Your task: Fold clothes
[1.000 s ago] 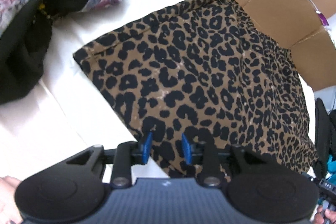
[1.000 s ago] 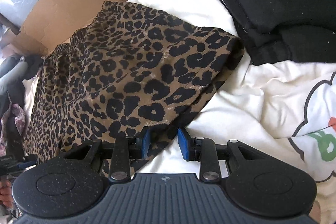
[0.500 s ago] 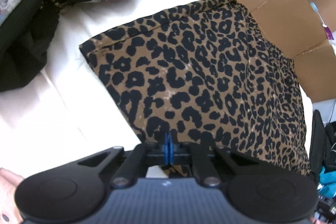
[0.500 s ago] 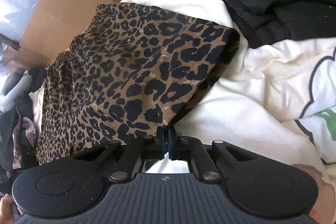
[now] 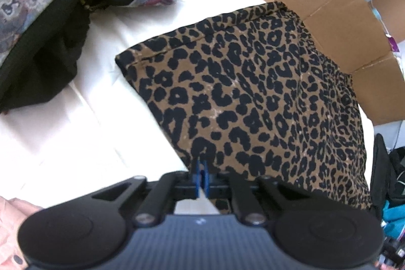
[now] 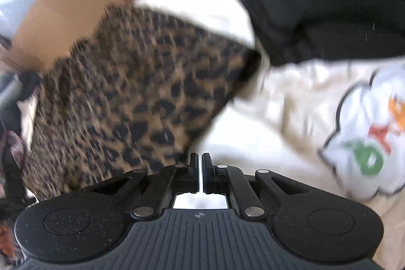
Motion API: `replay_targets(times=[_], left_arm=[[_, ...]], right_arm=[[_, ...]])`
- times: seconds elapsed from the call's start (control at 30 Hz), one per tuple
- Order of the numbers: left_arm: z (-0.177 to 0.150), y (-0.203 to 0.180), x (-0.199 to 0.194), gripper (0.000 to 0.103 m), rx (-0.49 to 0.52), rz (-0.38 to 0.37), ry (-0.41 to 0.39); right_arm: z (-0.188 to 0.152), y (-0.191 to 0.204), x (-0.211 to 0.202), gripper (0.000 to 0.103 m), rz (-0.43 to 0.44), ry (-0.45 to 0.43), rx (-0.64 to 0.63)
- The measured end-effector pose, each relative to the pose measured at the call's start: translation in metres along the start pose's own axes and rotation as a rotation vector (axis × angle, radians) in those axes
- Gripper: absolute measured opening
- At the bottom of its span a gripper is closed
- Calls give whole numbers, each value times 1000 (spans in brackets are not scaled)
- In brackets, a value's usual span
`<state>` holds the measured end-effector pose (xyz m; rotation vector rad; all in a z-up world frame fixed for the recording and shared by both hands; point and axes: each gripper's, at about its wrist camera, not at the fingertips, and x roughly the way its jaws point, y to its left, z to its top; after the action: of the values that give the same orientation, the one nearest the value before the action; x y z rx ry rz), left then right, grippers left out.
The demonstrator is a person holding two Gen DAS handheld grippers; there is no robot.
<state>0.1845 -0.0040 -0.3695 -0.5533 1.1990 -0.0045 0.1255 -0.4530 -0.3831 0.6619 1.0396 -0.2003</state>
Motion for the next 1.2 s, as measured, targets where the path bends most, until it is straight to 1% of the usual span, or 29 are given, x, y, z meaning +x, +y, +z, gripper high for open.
replay_targets(times=[0.03,0.07,0.1,0.13,0.3,0.43,0.47,0.5,0.53,0.57,0.67,0.77,0.83,0.93,0.97,1.0,1.07,1.2], left_arm=[[0,0,0,14,-5,-1,3],[0,1,0,18,-12,-4,5],[0,1,0,26,-19,-6,6],[0,1,0,32,-27,-8,4],[0,0,2,33,-26,-5,5],[1,-1,5,33,-23,0,7],[1,-1,5,33,-24,0,7],[1,-1,6,33,-25,0,7],[2,-1,5,33,-29,-1,5],[2,0,4,33,-33,-2,1],[2,4,2,35,-47,-8,-12],[3,7,3,40,-73,-16,-20],[3,8,4,43,-85,-27,-26],[4,9,7,44,-86,-36,-34],[4,10,9,44,-88,-35,-36],[4,11,11,44,-94,-36,-38],[3,14,13,44,-116,-46,-45],[4,18,15,43,-136,-66,-60]], right_arm=[[6,-3,-1,18,1,-15,14],[11,-6,-3,41,-3,-32,28],[15,-10,-3,47,-16,-51,39],[19,-13,-2,47,-17,-68,50],[33,-33,9,47,-29,-113,125],[38,-48,18,47,-15,-130,190],[39,-51,19,45,-10,-137,204],[40,-53,19,30,-6,-141,214],[41,-54,19,18,-8,-139,212],[42,-55,17,0,-7,-138,203],[42,-55,10,0,-3,-153,179],[39,-56,5,0,-21,-161,158],[39,-56,5,0,-48,-158,151],[38,-60,9,0,-134,-149,163],[38,-64,8,0,-143,-149,178],[38,-66,5,0,-144,-154,184],[37,-63,-3,0,-146,-169,155],[36,-41,-17,0,-108,-189,77]])
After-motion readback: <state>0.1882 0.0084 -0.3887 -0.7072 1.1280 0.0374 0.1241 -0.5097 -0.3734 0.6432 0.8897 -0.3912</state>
